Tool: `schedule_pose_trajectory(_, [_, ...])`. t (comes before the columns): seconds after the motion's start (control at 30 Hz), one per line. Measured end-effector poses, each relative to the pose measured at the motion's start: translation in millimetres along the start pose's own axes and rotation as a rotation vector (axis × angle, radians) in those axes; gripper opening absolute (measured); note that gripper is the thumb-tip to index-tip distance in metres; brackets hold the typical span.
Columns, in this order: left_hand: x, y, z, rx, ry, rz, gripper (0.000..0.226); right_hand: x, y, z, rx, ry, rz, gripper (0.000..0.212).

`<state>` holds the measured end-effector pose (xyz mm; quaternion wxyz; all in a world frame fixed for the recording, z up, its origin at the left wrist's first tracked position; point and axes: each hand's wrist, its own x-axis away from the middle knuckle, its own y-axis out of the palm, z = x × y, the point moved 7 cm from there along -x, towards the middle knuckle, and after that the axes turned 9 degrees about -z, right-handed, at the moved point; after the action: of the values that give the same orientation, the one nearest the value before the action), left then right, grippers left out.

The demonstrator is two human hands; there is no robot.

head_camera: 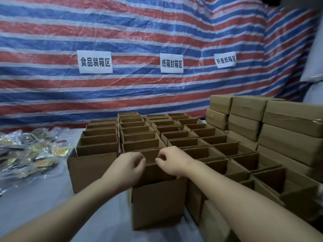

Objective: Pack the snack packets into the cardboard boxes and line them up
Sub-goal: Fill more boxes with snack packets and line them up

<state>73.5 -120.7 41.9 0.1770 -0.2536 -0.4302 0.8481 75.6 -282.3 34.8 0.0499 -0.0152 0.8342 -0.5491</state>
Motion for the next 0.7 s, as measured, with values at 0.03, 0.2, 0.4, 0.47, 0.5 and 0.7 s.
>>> schedule_pose_trajectory(0.03, [4, 6, 10, -0.014, 0.021, -0.009, 0.018, 7, -2, 2, -0.022, 0.001, 0.004, 0.021])
schedule_pose_trajectory(0.2, [28, 24, 54, -0.091, 0.148, -0.005, 0.028, 51, -22, 6, -0.055, -0.003, 0.038, 0.019])
schedule_pose_trajectory(0.4, [56, 41, 100, -0.022, 0.241, -0.016, 0.025, 105, -54, 26, -0.021, 0.007, 0.097, 0.016])
schedule_pose_trajectory(0.47, [67, 56, 116, -0.004, 0.292, -0.046, 0.024, 120, -62, 38, 0.018, 0.033, 0.121, 0.016])
schedule_pose_trajectory(0.5, [72, 64, 123, 0.01, 0.301, -0.065, 0.025, 127, -65, 45, 0.038, 0.052, 0.133, 0.014])
schedule_pose_trajectory(0.7, [83, 138, 146, -0.001, 0.249, -0.311, 0.072, 168, -53, 102, 0.177, 0.243, 0.086, 0.047])
